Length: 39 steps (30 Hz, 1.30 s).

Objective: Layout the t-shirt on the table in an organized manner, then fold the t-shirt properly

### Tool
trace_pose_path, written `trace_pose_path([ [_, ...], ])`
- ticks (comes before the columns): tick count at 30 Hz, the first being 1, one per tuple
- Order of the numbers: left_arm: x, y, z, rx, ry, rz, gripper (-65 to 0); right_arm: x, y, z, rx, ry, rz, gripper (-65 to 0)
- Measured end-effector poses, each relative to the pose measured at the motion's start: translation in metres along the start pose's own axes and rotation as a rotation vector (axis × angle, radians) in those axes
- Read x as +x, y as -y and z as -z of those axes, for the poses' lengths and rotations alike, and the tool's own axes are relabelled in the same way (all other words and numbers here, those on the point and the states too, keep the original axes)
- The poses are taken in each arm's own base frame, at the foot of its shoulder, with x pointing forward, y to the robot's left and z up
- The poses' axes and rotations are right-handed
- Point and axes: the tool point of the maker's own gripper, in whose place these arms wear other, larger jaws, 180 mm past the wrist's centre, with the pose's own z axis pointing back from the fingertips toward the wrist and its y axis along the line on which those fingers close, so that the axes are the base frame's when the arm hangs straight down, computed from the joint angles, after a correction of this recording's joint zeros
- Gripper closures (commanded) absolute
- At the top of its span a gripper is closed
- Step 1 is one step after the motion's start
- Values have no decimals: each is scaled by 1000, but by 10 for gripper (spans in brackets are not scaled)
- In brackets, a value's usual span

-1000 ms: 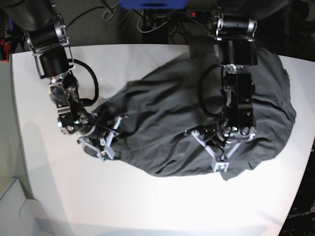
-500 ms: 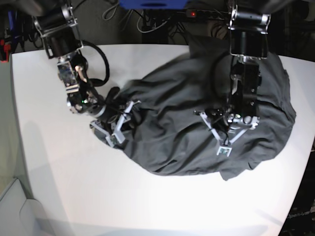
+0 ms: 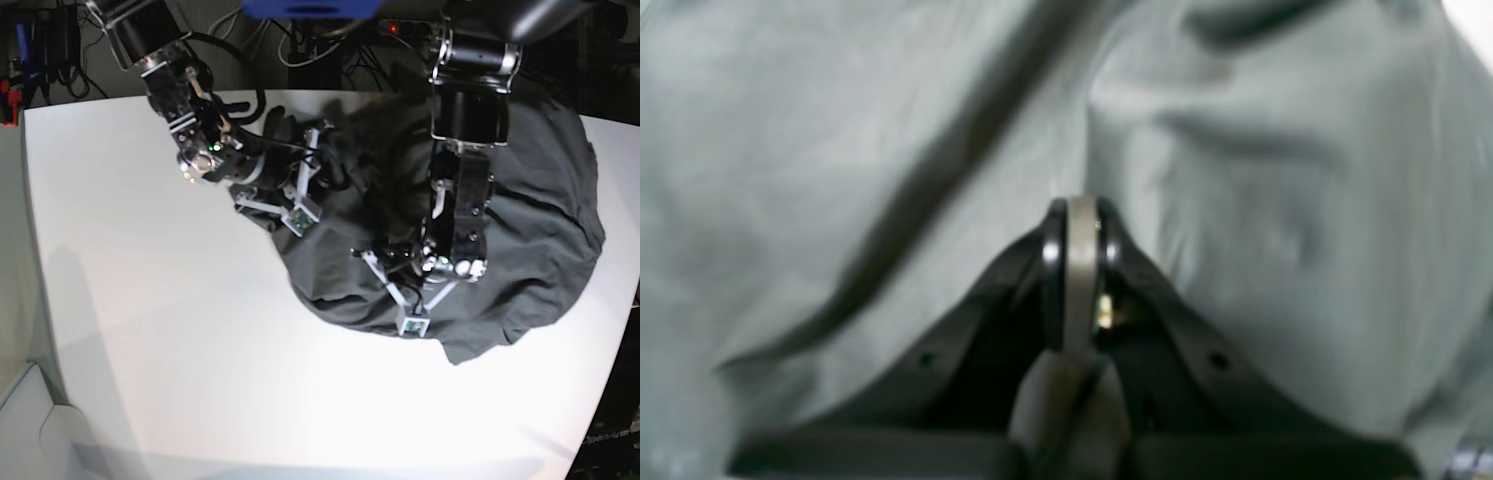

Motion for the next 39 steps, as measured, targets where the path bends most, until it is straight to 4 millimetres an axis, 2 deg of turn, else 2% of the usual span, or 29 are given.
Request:
trace_pose_path([
  [4,-8,-1,12,-4,-3,-15,-3,1,0,-3,-5,-6,-12,-143],
  [7,-7,-8,16,-11,0,-14,-3,12,13,-21,-40,26,-73,-146],
  [11,-8,-17,15,-5,10,-15,-3,41,42,-49,-127,119,-80,-153],
  [16,-15,-31,13,10,14,-6,-3,84,79,-63,-206,197,-103,-236],
  [18,-16,-33,13,14,13,-2,-3,91,87,-55,-207,190,-87,-251],
  [22,-16,-33,13,18,13,1,-3,100,103,-28,-185,151,-33,-256],
  [25,-15,-33,13,17,14,0,-3,93,122,-5,-184,78,21,-256],
  [27,-15,-34,13,21,14,2,-3,89,127,9,-148,51,36,-256],
  [31,-15,-34,13,23,13,2,-3,79,136,21,-142,32,74,-252],
  [35,-15,-35,13,24,13,1,-3,75,131,24,-133,20,58,-251],
  [39,-11,-35,12,25,14,1,-3,69,103,38,-80,4,-2,-251],
])
